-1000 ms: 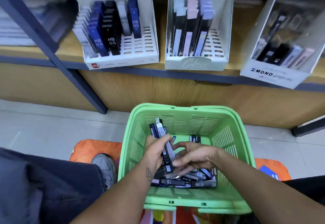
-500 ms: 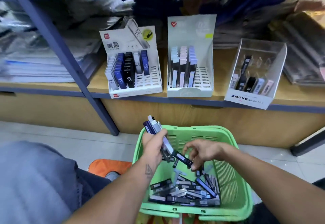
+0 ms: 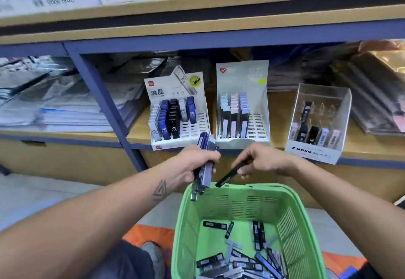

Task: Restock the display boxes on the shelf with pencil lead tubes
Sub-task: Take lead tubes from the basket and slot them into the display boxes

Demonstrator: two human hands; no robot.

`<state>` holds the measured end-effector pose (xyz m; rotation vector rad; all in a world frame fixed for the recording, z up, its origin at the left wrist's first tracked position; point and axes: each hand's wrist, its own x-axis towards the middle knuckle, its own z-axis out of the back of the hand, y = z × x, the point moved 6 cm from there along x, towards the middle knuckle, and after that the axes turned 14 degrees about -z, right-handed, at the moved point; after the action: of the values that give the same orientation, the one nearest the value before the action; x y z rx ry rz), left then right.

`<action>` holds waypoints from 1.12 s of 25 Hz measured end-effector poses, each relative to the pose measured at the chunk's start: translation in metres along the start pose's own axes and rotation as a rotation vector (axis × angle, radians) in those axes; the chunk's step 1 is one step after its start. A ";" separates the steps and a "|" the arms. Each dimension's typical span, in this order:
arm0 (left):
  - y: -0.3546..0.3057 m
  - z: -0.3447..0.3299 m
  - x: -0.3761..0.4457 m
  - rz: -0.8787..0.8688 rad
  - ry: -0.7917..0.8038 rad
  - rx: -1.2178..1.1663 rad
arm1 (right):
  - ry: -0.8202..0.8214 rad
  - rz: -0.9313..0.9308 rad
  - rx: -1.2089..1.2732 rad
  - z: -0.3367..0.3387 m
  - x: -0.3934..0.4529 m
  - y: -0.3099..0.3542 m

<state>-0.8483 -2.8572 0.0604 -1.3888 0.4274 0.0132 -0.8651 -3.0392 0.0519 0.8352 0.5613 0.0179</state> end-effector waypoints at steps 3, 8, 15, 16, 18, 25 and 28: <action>-0.036 0.014 0.005 -0.041 0.053 0.015 | -0.091 0.071 0.020 0.016 -0.001 0.026; -0.052 0.037 0.015 -0.086 0.036 -0.031 | -0.149 0.108 0.049 0.024 0.012 0.051; -0.084 0.067 0.024 -0.127 0.031 -0.115 | -0.281 0.192 0.013 0.031 0.016 0.097; -0.090 0.073 0.025 -0.134 0.028 -0.125 | -0.321 0.194 0.005 0.033 0.017 0.106; -0.098 0.090 0.029 -0.141 0.002 -0.133 | -0.402 0.196 -0.050 0.037 0.020 0.126; -0.114 0.134 0.033 -0.131 -0.107 -0.192 | -0.647 0.190 -0.360 0.064 0.050 0.174; -0.120 0.143 0.034 -0.146 -0.120 -0.222 | -0.667 0.197 -0.333 0.068 0.066 0.182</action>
<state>-0.7451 -2.7526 0.1800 -1.6258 0.2284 0.0252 -0.7400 -2.9478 0.1863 0.5208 -0.1536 0.0116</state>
